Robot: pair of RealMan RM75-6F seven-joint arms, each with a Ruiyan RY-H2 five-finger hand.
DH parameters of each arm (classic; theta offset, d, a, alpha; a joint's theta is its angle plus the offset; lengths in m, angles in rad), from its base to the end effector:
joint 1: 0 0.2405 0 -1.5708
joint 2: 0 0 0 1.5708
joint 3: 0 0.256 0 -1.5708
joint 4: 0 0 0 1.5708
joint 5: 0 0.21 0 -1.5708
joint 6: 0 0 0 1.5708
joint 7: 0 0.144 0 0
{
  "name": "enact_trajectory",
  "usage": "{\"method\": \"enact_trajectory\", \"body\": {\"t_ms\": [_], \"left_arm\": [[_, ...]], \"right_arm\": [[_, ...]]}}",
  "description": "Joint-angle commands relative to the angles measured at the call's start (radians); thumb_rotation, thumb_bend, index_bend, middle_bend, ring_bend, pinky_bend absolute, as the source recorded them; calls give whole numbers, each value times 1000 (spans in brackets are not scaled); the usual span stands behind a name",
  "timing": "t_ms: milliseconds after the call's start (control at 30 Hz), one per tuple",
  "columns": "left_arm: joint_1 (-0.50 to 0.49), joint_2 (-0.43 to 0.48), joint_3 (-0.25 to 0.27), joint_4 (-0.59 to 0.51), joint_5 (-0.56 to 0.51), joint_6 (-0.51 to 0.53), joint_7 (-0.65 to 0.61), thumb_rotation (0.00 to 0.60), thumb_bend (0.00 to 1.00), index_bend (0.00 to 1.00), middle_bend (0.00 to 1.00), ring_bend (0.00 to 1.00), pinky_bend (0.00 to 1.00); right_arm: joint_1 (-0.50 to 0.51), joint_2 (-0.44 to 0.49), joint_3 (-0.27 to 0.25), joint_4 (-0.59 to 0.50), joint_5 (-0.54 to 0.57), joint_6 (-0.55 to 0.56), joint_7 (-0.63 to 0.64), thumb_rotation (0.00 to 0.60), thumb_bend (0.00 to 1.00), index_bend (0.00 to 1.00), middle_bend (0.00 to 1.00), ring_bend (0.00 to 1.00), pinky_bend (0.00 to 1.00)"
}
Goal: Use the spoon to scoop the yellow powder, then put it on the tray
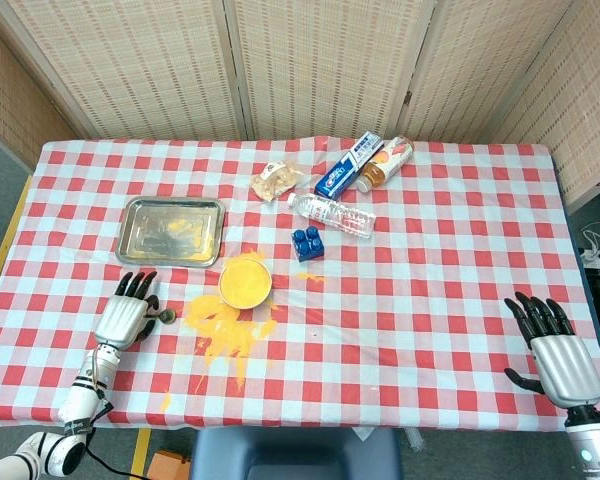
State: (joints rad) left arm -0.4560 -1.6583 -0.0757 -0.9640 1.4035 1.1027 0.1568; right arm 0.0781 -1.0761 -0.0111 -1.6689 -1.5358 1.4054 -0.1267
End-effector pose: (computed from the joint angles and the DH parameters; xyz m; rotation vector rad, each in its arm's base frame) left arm -0.3062 0.3089 0.0002 -1.7221 -0.7532 -0.6827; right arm -0.3091 -0.1640 0.1470 1.5317 -0.9041 0.7472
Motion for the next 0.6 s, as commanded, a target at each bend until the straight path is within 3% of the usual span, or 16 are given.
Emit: {"method": "enact_trajectory", "body": {"t_ms": [33,600], "left_arm": [[-1,-7,-1,13,-5,-5,-7,600,405,486,0,0,29],[-6,-6,0,32,-24,-33,-18,600,451,520,0,0,29]], "right_arm": [[0,0,0,0,0,-1,-2,600,54,0,0,0,0],[-2,-1,0,-2,-1,1,-8,600,54,0,0,0,0]]}}
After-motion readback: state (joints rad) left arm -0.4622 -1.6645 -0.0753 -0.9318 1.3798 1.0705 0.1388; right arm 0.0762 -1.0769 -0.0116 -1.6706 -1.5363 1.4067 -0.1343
